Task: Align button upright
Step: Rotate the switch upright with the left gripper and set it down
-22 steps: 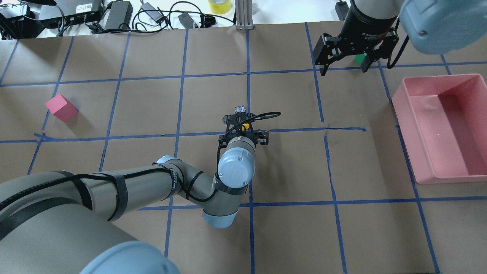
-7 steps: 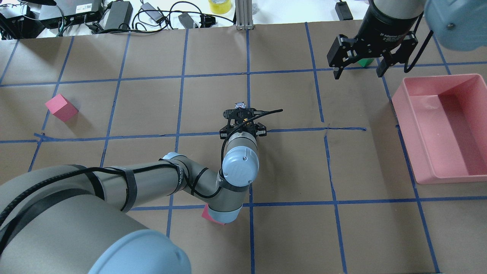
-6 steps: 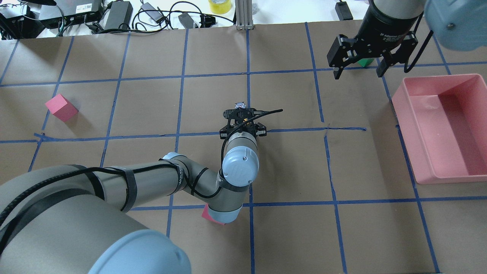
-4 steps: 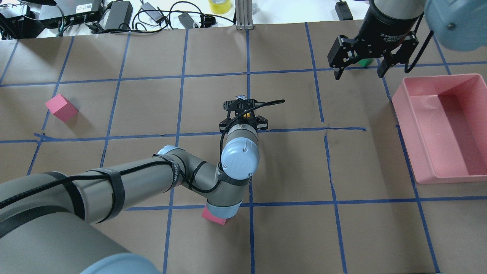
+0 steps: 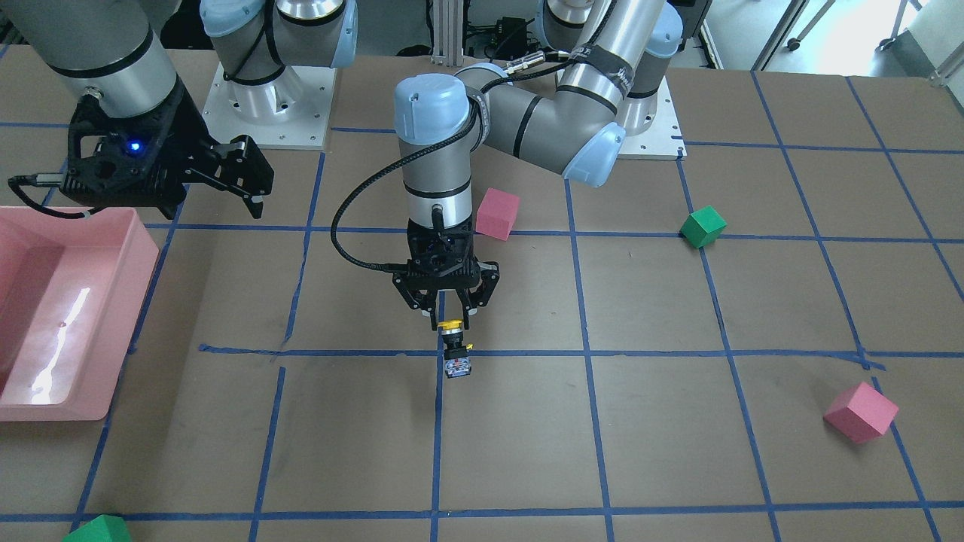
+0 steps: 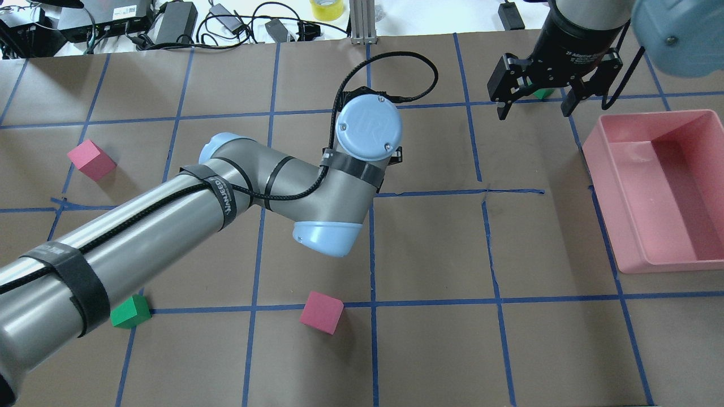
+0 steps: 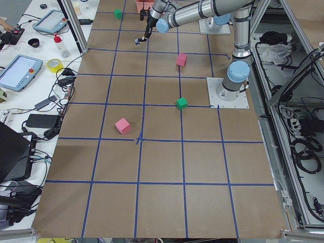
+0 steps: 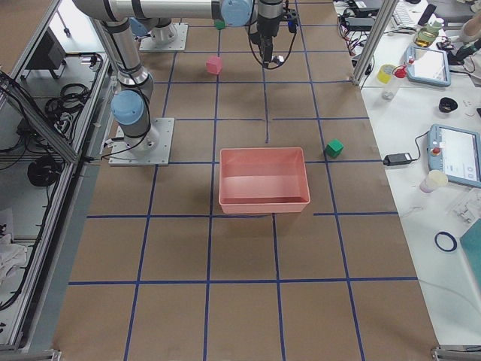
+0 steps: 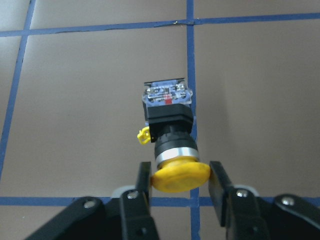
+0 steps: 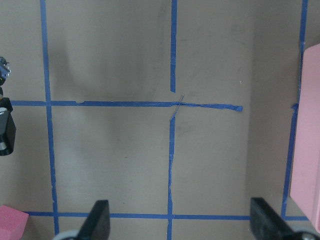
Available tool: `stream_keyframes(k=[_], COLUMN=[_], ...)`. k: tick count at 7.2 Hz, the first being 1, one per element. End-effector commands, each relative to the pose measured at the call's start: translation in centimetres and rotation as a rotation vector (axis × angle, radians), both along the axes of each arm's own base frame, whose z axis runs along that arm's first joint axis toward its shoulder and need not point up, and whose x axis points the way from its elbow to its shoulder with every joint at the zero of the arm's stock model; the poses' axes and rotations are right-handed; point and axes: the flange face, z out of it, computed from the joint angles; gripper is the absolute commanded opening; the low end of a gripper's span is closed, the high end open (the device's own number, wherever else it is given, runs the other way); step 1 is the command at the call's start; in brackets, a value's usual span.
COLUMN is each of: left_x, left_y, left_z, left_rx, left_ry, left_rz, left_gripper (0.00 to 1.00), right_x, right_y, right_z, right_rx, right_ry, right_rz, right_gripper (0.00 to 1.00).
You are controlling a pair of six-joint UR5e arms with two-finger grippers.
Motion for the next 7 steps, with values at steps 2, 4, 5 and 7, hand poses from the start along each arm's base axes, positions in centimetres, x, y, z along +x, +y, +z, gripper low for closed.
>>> stream_keyframes(k=[2, 4, 5, 7], left_x=[1.8, 0.7, 1.7, 3.3], left_y=[-0.7, -3.3, -6.5, -8.0], left_z=[-1.5, 0.3, 0.3, -3.8], left_rx=[0.338, 0.479, 0.534, 0.682], left_ry=[0.134, 0.203, 0.323, 0.322], left_rz=[0.063, 0.142, 0.23, 0.312], left_gripper=[0.24, 0.16, 0.16, 0.17], right_x=[0.0, -0.1, 0.0, 0.0], right_y=[0.0, 0.0, 0.0, 0.0], right_z=[0.0, 0.0, 0.0, 0.0], right_rx=[0.0, -0.001, -0.001, -0.001], right_ry=[-0.001, 0.001, 0.001, 0.001], right_rz=[-0.005, -0.01, -0.008, -0.008], right_gripper=[1.0, 1.0, 1.0, 1.0])
